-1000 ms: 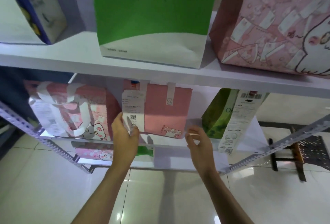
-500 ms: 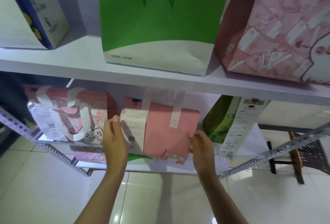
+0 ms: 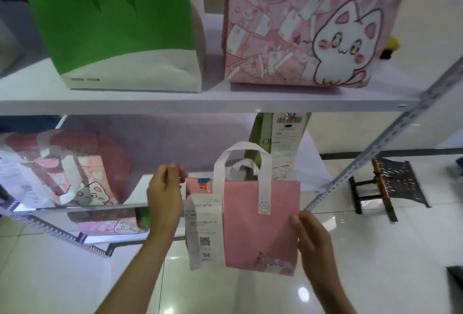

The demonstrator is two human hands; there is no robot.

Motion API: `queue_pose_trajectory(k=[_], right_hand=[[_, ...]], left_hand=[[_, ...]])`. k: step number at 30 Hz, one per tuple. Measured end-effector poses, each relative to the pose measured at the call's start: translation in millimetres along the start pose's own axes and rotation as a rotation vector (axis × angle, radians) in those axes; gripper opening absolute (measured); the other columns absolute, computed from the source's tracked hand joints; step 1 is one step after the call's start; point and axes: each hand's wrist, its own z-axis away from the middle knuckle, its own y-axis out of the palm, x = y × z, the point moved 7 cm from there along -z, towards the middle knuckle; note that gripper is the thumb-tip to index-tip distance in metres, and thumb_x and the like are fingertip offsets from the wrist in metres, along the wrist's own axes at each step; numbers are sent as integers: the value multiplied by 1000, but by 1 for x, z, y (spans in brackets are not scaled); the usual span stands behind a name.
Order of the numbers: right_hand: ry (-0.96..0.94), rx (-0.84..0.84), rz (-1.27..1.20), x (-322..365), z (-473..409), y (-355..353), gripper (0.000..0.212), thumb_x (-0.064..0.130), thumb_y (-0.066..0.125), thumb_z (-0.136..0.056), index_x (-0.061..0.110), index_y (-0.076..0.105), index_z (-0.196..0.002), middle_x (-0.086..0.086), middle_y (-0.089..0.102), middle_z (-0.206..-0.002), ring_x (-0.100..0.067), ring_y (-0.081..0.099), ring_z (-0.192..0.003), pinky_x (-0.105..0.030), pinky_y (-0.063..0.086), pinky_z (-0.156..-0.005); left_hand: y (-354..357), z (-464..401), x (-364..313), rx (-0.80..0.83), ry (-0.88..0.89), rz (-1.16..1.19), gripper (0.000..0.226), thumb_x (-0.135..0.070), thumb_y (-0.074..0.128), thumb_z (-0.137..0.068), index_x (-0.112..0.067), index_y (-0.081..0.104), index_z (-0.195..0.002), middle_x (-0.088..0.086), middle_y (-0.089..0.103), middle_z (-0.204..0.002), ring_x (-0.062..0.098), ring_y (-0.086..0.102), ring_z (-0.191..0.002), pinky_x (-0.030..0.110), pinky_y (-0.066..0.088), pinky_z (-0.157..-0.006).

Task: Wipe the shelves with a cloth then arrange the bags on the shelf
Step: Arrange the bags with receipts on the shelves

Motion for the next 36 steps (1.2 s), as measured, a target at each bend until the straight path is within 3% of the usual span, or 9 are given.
queue_pose_trajectory(k=[5,8,11,14,19,23,29,33,36], right_hand=[[5,-29,57,-4,3,-59,33,36,62,-100,7,65,-84,-11,65,-74,-15,54,-63,-28,40,-57],[6,-51,52,-6,3,-87,44,46,60,-93,3,61,-82,-16,60,-74,-15,50,-61,-26,36,-55],[48,-51,17,-11,-1,-108,39,38,65,-97,2,62,-83,-18,62,-76,-23,51,-63,-32,38,-59],[48,-30,-3,-10,-3,-118,35,33,60,-93,0,62,-82,-18,60,-74,-14,50,-63,-27,36,-55],[38,48,-12,-12,-3,-123,31,29,60,-93,0,64,-82,-17,61,-75,-12,51,-64,-25,37,-56],[17,84,-8,-9,-2,-121,27,26,59,-93,4,66,-81,-11,65,-73,-11,54,-63,-23,39,-56],[-3,108,-8,1,-9,-105,25,24,57,-94,6,71,-85,-10,71,-80,-13,61,-66,-20,44,-57],[-25,103,-4,9,-20,-93,31,32,56,-94,5,68,-87,-11,69,-78,-30,60,-68,-30,46,-58],[-16,62,-62,18,-31,-85,26,32,57,-92,11,70,-84,-8,69,-78,-22,58,-68,-22,48,-57]], left_hand=[[99,16,-53,178,142,-56,11,-26,56,-101,-18,62,-103,-7,66,-98,10,62,-93,25,50,-82],[153,11,-74,220,153,-82,24,-31,64,-96,-19,59,-116,-3,65,-114,16,61,-105,32,52,-90],[194,4,-81,280,141,-233,45,-48,70,-88,-21,57,-121,1,64,-122,22,60,-111,42,55,-92],[207,5,-86,228,170,-300,29,-45,68,-90,-23,63,-108,-2,70,-111,24,67,-100,44,58,-83],[191,-8,-84,99,161,-255,12,-27,65,-96,-18,66,-88,-3,74,-96,20,69,-87,32,54,-73],[161,-18,-70,48,137,-159,16,-25,64,-96,-23,60,-81,-2,73,-87,20,70,-81,43,62,-76],[102,-35,-47,-37,55,9,23,-21,63,-96,-30,56,-77,4,73,-90,25,72,-88,50,61,-83],[59,-41,-48,-125,73,12,12,-9,60,-95,-18,57,-88,5,71,-93,28,70,-91,45,58,-85],[32,-49,-42,-141,60,21,14,-2,56,-91,-16,57,-89,3,70,-86,27,69,-85,52,58,-84]])
